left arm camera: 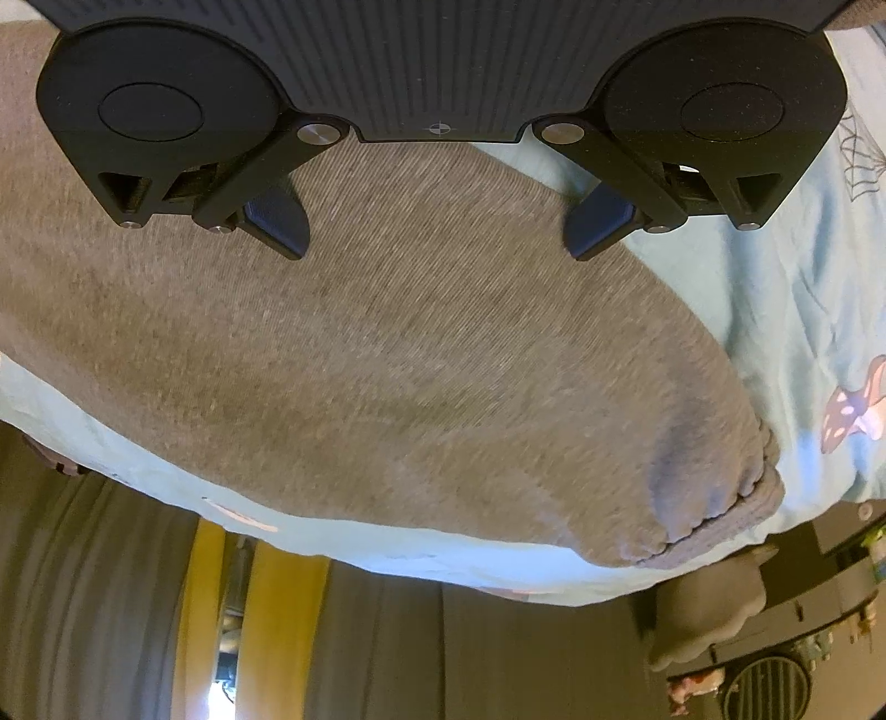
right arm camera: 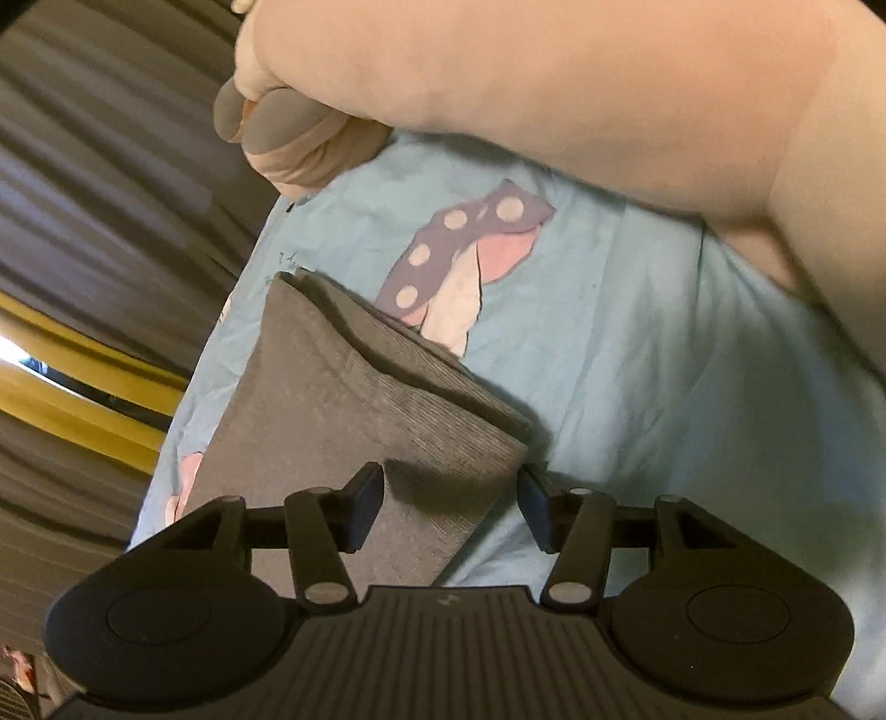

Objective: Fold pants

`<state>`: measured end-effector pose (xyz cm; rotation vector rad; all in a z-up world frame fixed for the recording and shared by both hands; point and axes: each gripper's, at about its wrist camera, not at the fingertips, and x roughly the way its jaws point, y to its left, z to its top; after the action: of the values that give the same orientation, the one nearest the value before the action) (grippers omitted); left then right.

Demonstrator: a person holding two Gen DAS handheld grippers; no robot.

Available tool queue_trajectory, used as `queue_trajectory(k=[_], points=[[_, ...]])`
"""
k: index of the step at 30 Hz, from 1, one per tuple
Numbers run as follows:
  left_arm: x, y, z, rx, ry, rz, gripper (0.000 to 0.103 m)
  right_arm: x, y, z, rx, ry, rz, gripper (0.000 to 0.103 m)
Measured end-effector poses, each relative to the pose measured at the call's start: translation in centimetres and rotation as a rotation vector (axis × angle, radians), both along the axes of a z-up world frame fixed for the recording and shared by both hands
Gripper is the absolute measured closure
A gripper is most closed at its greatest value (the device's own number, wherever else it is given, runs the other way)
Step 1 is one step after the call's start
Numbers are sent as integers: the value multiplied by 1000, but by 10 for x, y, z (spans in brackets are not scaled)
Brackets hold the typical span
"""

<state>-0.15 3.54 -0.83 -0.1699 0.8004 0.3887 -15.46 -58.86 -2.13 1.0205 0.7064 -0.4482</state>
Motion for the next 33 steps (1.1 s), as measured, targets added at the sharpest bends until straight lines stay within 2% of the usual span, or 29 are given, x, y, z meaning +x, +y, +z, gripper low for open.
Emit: queue_trajectory(k=[2, 3, 4, 8, 12, 14, 16, 22, 27, 31, 33], points=[[0, -1, 0, 6, 2, 0, 0, 7, 2, -1, -28, -1, 14, 51], [0, -1, -1, 9, 3, 0, 0, 9, 2, -1, -36, 1, 14, 54], [1, -2, -1, 14, 4, 0, 0, 10, 3, 1, -49, -3, 11, 62], [1, -2, -2, 14, 5, 2, 0, 14, 5, 9, -93, -58, 33, 72], [1, -2, -2, 13, 5, 3, 0, 14, 3, 18, -83, -91, 22, 76], [1, -2, -2, 13, 4, 3, 0, 14, 4, 26, -81, -131, 29, 77], [1, -1, -2, 11, 4, 5, 0, 16, 5, 29, -80, -132, 32, 76], [1, -1, -2, 7, 3, 6, 0, 22, 4, 5, -21, -43, 1, 59], [1, -2, -3, 9, 3, 7, 0, 18, 4, -6, 25, -63, -19, 56], [1, -2, -2, 10, 1, 8, 0, 24, 7, -4, 27, -71, 17, 38], [0, -2, -2, 7, -2, 9, 0, 28, 10, -3, 9, -68, 34, 37]])
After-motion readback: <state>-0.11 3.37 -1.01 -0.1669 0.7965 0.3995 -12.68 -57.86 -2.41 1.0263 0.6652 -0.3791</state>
